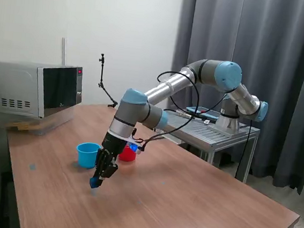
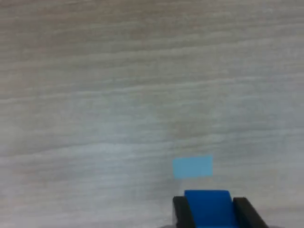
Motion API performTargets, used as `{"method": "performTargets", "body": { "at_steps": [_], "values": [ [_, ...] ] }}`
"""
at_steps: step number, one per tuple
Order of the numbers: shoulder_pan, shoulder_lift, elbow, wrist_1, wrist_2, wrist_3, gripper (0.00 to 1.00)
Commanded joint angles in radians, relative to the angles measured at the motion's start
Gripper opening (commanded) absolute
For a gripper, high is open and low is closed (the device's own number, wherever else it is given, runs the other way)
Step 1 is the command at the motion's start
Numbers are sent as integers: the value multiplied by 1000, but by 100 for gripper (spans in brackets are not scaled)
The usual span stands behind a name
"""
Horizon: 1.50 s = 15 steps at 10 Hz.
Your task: Place red objects in the red bin, and blue objects in the blue bin.
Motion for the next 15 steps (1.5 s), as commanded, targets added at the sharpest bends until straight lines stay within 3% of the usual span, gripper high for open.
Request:
{"method": "performTargets", "body": {
  "at_steps": [1, 11, 15],
  "values": [
    [0, -32, 8, 42, 0, -1, 0],
    [-15, -147, 29, 181, 0, 0, 0],
    [-15, -172, 31, 315, 1, 0, 0]
  ]
}}
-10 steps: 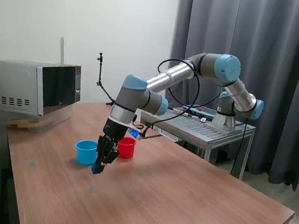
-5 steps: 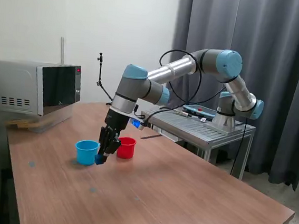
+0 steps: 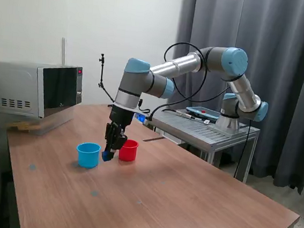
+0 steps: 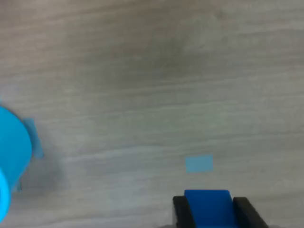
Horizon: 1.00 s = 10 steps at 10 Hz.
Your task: Place red objects in the red bin, and blue objects in the blue bin.
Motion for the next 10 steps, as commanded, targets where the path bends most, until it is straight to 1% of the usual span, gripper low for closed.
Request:
{"method": "performTargets", "body": {
  "at_steps": [1, 2, 3, 6, 8, 10],
  "values": [
    [0, -15, 2, 76, 2, 0, 0],
    [-6, -25, 5, 90, 2, 0, 0],
    [-31, -36, 5, 105, 2, 0, 0],
    [-71, -45, -1, 142, 2, -2, 0],
    [-78, -45, -6, 151, 2, -2, 0],
    [-106, -45, -6, 163, 3, -2, 0]
  ]
}}
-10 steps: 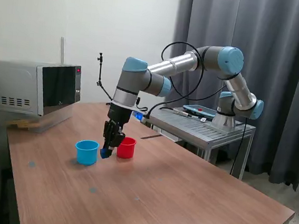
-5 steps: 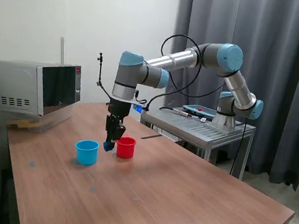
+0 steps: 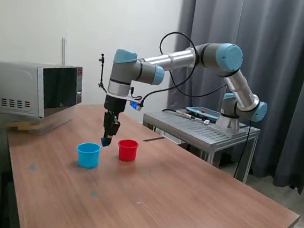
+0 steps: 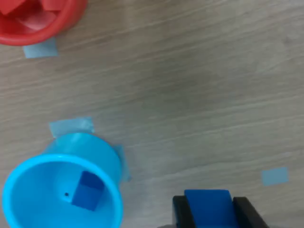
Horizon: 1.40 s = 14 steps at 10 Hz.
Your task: Place red objects in the red bin, and blue objects in the blue bin.
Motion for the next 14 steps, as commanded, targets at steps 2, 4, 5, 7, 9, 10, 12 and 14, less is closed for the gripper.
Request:
{"method": "performTargets", "body": {
  "at_steps": [2, 4, 5, 7, 9, 10, 12, 14],
  "values": [
    [-33, 0, -1, 10, 1, 0, 0],
    [-51, 1, 0, 10, 3, 3, 0],
    [-62, 1, 6, 10, 9, 5, 0],
    [-83, 1, 14, 10, 10, 6, 0],
    [-105, 0, 17, 10, 10, 6, 0],
    [-107, 1, 17, 10, 10, 6, 0],
    [-113, 1, 16, 10, 10, 6, 0],
    [-113, 12, 8, 7, 10, 6, 0]
  ]
}}
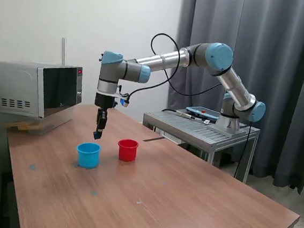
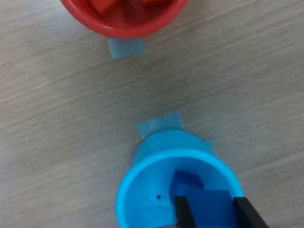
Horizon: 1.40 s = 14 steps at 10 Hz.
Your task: Place red objects in the red bin, and blue objects in the blue bin.
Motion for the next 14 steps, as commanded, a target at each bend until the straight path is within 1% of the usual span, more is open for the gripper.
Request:
{"method": "performTargets", "body": {
  "at_steps": [1, 2, 3, 9, 10, 11, 14],
  "values": [
    [-1, 16, -8, -8, 0, -1, 0],
    [-1, 20, -6, -16, 0, -1, 0],
    [-1, 25, 3, -52, 0, -1, 0],
    [-1, 34, 3, -72, -2, 0, 0],
    [-1, 34, 4, -72, -5, 2, 100],
    [-1, 32, 6, -71, -11, 29, 100],
    [-1, 34, 3, -71, -11, 37, 100]
  ]
}}
